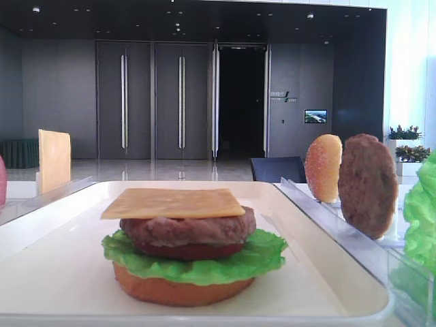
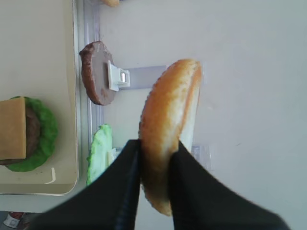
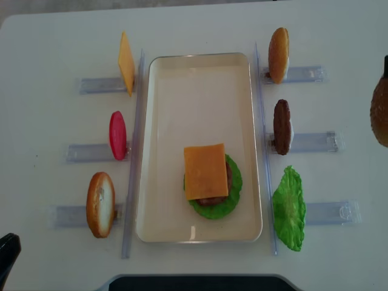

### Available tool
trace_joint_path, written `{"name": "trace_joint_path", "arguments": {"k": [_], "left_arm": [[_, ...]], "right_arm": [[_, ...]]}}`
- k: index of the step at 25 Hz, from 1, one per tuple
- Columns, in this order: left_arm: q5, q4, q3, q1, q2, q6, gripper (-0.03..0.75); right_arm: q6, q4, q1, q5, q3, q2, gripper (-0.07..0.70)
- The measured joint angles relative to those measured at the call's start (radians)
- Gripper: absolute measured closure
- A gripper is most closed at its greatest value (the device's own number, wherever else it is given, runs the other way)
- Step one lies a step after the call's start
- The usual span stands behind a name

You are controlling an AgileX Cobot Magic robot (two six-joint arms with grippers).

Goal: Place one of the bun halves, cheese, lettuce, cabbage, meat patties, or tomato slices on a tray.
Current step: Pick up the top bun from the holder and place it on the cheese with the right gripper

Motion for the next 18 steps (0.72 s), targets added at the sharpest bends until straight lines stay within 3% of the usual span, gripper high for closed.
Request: {"name": "trace_joint_path", "arguments": {"k": [7,12,18], "left_arm": [[0.000,0.000,0.000,0.000,0.000,0.000,0.716],[0.000,0.000,0.000,0.000,0.000,0.000,0.716],[0.000,0.000,0.000,0.000,0.000,0.000,0.716]], "right_arm": [[-0.007,0.054,0.000,-0.002,0.029,-0.026,0.504],[-0.058,0.135,0.000,-0.002,0.114,-0.032,0.504],[-0.078,0.122,0.000,0.001,0.127,-0.036,0.504]]}}
